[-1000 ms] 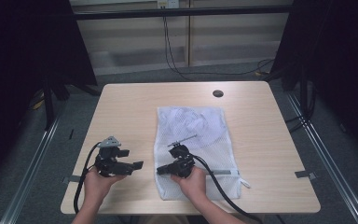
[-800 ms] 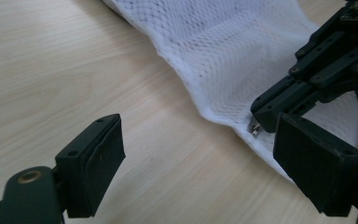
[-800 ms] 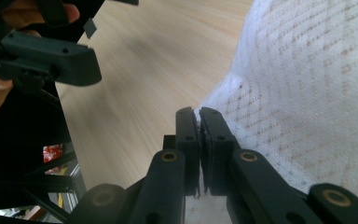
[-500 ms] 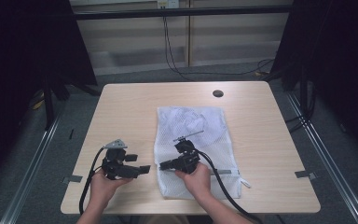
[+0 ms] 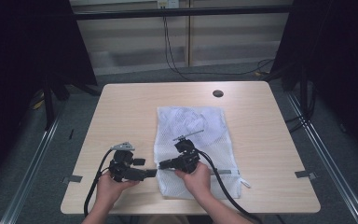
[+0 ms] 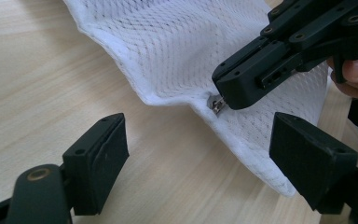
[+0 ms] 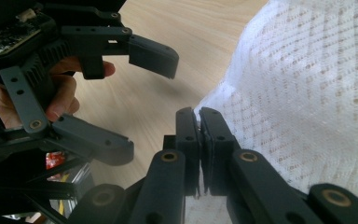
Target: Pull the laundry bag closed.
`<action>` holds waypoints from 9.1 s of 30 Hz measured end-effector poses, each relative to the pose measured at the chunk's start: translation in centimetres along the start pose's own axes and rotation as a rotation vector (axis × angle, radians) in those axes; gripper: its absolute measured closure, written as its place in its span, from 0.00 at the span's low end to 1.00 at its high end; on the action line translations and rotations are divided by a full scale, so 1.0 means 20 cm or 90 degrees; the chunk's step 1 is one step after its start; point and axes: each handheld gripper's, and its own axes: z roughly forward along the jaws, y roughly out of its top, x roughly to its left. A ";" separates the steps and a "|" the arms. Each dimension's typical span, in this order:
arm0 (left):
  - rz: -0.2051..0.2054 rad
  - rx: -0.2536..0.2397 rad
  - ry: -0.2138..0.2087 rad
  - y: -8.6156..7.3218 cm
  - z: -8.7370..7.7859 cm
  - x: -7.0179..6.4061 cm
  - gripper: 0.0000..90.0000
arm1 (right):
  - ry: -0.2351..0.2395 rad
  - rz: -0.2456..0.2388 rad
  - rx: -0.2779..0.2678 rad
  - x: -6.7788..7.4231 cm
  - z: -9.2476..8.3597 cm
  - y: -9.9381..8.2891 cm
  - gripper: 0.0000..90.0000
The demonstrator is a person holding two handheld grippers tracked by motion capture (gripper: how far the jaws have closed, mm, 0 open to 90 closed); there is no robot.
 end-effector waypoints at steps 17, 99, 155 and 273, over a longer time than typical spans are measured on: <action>-0.023 0.017 -0.035 -0.01 0.08 -0.02 0.31 | 0.005 -0.014 -0.016 0.02 -0.01 0.01 0.97; -0.085 0.020 -0.065 0.01 0.11 -0.02 0.98 | 0.017 -0.034 -0.019 0.02 -0.09 0.00 0.97; -0.101 0.016 -0.067 0.01 0.09 0.00 0.98 | 0.008 -0.030 -0.018 -0.07 -0.19 -0.04 0.97; -0.115 0.017 -0.068 0.01 0.08 0.01 0.98 | 0.013 -0.009 -0.027 -0.23 -0.37 -0.13 0.97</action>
